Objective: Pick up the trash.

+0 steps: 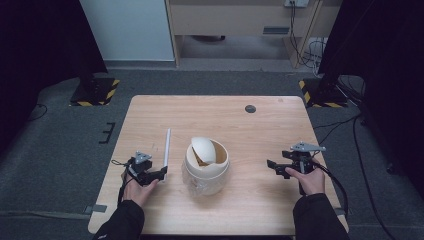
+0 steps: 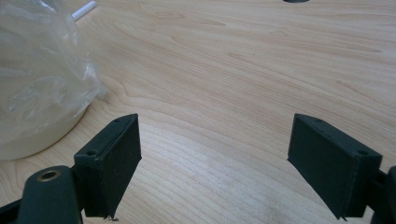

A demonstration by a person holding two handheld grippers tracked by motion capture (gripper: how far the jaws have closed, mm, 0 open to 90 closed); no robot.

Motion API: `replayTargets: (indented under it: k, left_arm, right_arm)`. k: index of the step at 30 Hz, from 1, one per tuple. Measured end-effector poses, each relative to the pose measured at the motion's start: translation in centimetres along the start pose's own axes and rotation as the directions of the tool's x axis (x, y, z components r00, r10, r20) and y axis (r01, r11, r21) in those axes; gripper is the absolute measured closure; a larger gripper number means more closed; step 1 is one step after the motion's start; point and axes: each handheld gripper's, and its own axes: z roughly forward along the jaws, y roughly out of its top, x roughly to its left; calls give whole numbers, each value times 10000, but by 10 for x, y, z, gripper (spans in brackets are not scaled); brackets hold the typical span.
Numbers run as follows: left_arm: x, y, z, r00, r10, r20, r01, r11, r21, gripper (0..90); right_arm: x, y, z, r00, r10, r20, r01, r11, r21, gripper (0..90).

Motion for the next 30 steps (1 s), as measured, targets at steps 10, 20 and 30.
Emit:
replayTargets:
  k: [10,20,30]
  left_arm:
    - [-5,1,7,9995,265,-184,-251,9971,715,475]
    - [-4,3,7,9953,708,-667,-645,9937,917,667]
    - [-3,4,9,9953,833,-499,-787,9930,883,783]
  right_arm:
    - [-1,0,0,10000,-54,-49,54,10000,24,182]
    - [-1,0,1,10000,-61,-67,61,10000,58,182]
    - [-1,0,1,9999,-73,-82,73,10000,18,183]
